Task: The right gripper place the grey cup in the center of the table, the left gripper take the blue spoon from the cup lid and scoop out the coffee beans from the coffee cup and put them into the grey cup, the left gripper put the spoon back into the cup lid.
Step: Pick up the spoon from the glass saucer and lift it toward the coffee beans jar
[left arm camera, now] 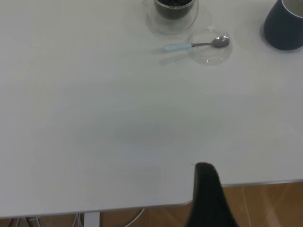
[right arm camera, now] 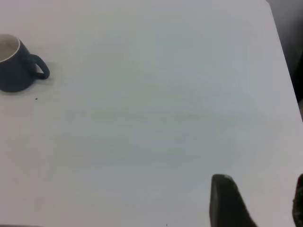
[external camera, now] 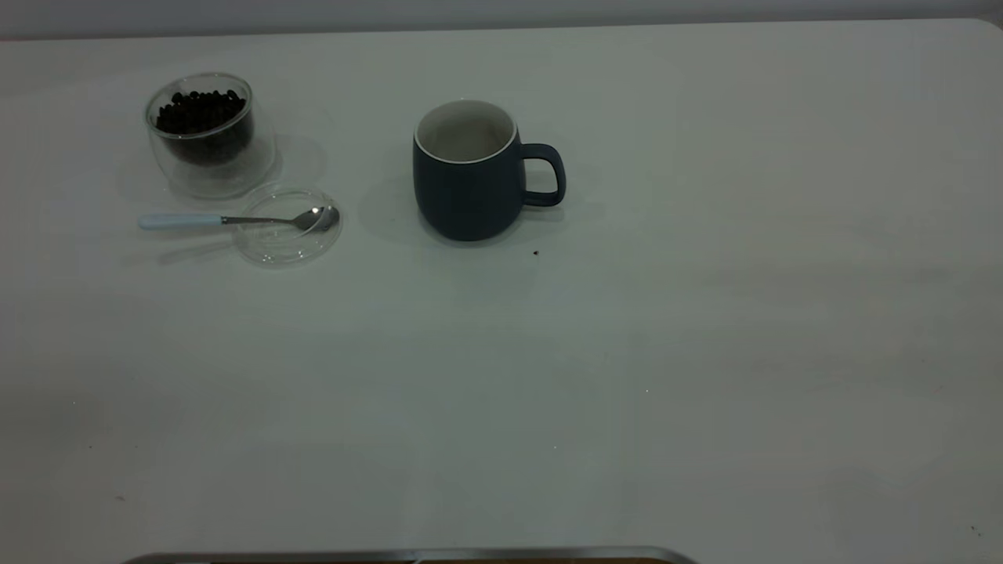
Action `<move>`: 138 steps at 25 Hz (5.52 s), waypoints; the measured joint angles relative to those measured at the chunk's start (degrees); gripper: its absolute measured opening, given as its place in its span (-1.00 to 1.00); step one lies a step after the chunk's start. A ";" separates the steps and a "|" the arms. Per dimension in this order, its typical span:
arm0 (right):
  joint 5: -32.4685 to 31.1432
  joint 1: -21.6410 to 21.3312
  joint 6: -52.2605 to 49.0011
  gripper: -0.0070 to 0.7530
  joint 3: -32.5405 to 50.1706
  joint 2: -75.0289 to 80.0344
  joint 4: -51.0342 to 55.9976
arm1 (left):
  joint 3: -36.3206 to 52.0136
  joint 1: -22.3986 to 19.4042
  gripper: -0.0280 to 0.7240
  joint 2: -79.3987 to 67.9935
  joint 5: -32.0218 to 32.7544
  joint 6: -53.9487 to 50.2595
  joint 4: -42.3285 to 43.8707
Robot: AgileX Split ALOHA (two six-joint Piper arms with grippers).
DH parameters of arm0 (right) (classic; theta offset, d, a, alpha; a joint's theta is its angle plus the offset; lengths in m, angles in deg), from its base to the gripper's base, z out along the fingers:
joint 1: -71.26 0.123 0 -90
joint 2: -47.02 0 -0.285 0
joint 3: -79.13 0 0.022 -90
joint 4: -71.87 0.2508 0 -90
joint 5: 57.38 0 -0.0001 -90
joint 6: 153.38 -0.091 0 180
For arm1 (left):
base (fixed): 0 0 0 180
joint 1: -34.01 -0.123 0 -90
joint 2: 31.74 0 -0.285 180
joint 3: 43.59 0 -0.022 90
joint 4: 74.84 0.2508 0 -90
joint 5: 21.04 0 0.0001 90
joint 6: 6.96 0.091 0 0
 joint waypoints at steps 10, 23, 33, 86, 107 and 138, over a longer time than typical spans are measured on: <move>0.00 0.00 0.18 0.01 0.00 0.00 0.06 | 0.00 0.00 0.55 0.00 0.00 0.00 0.00; 0.00 0.00 0.18 0.01 0.00 0.00 0.06 | -0.88 0.00 0.52 -5.84 -3.69 -7.20 1.23; 0.00 0.00 0.29 0.01 0.00 -0.01 0.06 | -9.37 0.00 0.48 -45.64 -18.61 -12.26 2.80; 0.00 0.00 0.29 0.01 0.00 -0.01 0.06 | -39.89 -15.79 0.70 -131.81 -32.68 64.70 -54.41; 0.00 0.00 0.30 0.01 0.00 -0.01 0.06 | -40.05 -15.79 0.62 -140.47 -28.91 78.28 -70.60; 0.00 0.00 0.36 0.01 0.00 -0.01 0.06 | -40.09 -15.79 -0.53 -142.34 -20.14 81.06 -74.49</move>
